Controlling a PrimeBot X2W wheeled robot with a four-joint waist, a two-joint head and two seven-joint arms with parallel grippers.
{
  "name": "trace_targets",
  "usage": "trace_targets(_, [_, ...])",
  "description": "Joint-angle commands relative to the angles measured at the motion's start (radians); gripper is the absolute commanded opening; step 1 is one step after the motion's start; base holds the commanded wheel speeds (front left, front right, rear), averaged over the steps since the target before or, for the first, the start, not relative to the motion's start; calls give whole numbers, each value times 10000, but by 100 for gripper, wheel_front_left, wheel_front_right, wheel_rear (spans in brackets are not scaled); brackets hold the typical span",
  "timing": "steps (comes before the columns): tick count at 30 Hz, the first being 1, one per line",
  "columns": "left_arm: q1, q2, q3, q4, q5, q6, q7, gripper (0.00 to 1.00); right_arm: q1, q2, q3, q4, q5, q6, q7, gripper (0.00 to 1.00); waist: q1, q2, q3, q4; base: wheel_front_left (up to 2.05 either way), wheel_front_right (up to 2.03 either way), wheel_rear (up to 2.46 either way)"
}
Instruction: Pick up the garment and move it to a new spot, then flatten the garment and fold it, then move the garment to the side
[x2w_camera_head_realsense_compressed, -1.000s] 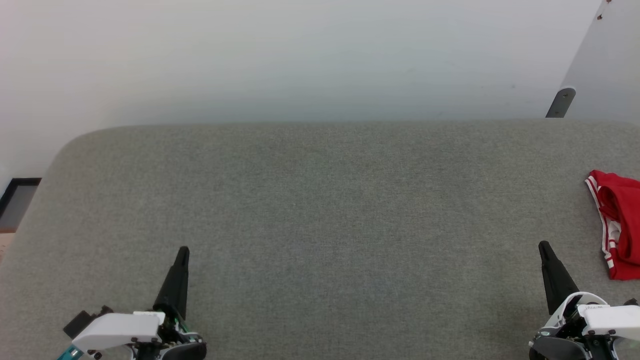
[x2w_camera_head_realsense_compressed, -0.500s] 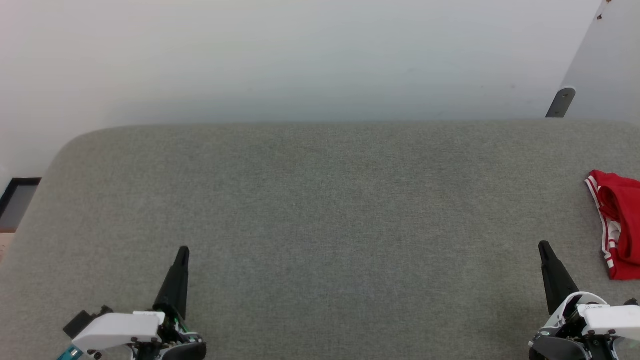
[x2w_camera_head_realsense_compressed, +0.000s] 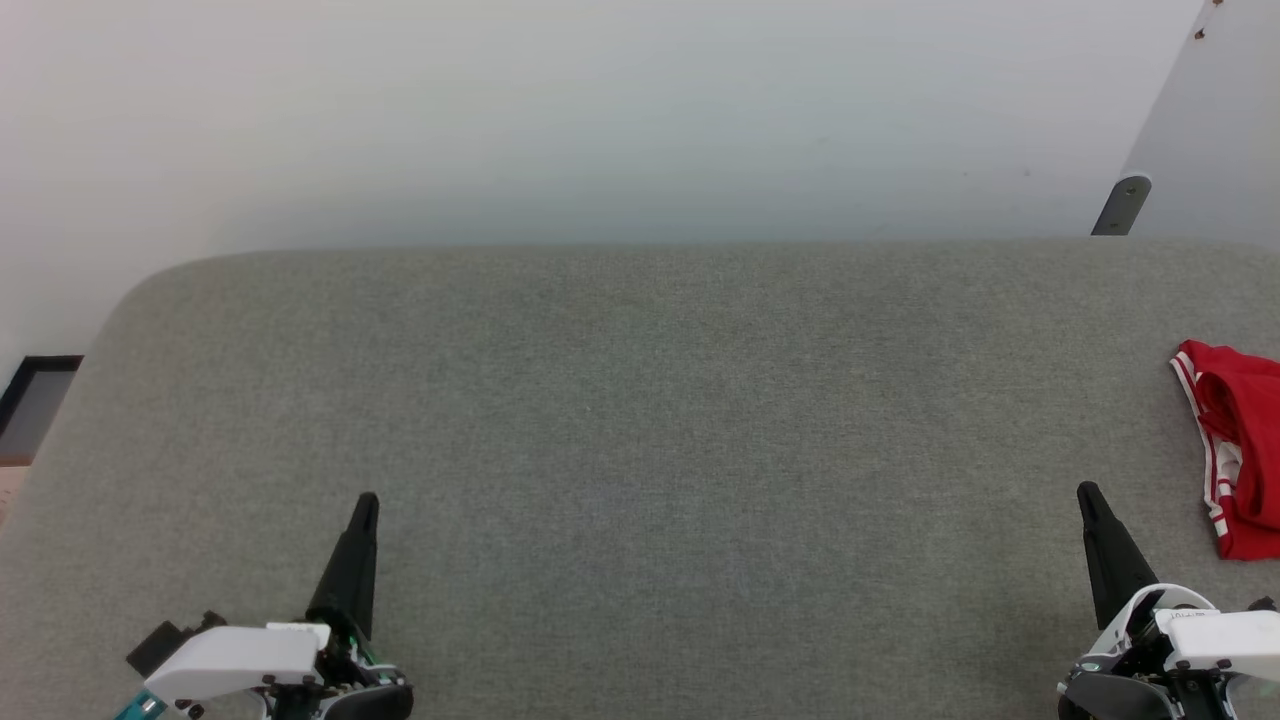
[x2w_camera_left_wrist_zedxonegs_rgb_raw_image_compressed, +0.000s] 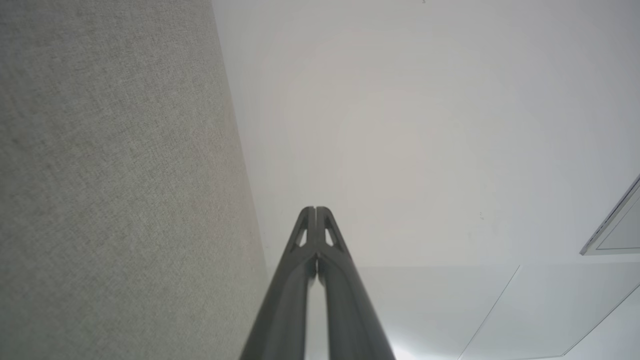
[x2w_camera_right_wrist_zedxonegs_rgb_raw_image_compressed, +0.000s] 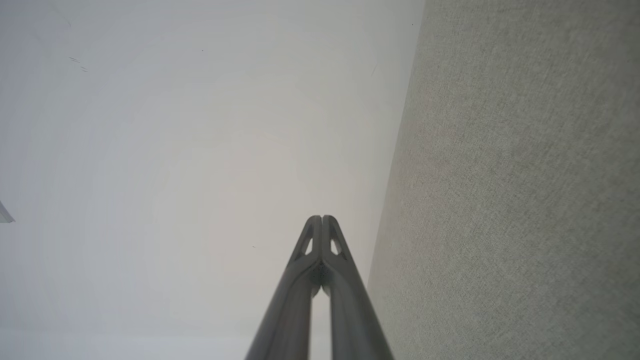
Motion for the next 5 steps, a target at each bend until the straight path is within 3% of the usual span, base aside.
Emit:
trace_targets(1, [-90, 1, 20, 7, -34, -29, 17, 0, -37, 6, 6, -1, 46, 4, 20, 0, 0, -1, 0, 0, 0, 0, 0])
trace_targets(5, [-90, 1, 17, 7, -34, -29, 17, 0, -37, 6, 6, -1, 46, 4, 20, 0, 0, -1, 0, 0, 0, 0, 0])
